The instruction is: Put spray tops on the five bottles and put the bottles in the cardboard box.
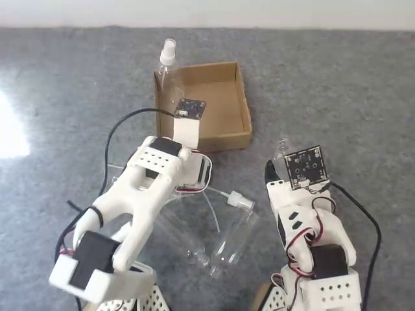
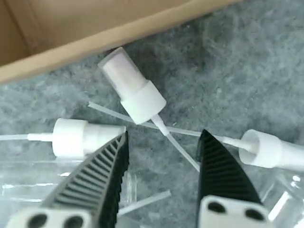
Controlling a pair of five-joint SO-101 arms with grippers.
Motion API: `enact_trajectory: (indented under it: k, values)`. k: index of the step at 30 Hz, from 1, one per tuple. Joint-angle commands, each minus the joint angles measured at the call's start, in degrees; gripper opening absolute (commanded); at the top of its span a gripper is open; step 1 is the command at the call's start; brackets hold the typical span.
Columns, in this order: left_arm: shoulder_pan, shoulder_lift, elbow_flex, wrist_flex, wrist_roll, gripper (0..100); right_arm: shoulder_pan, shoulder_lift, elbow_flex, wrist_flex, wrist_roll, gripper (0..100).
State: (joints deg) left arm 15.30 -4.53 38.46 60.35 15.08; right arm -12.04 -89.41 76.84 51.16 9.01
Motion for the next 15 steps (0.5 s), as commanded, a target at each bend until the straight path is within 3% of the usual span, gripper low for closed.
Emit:
enact_trajectory:
  k: [1, 15]
  values:
    - [0.00, 0.79, -3.38, -2.64, 0.62, 22, 0.66, -0.84, -0.62, -1.19, -0.09, 10.9]
    - [-0.35, 6.77, -4.44, -6.68, 0.62, 14, 0.66, -0.92, -0.62, -1.19, -0.09, 10.9]
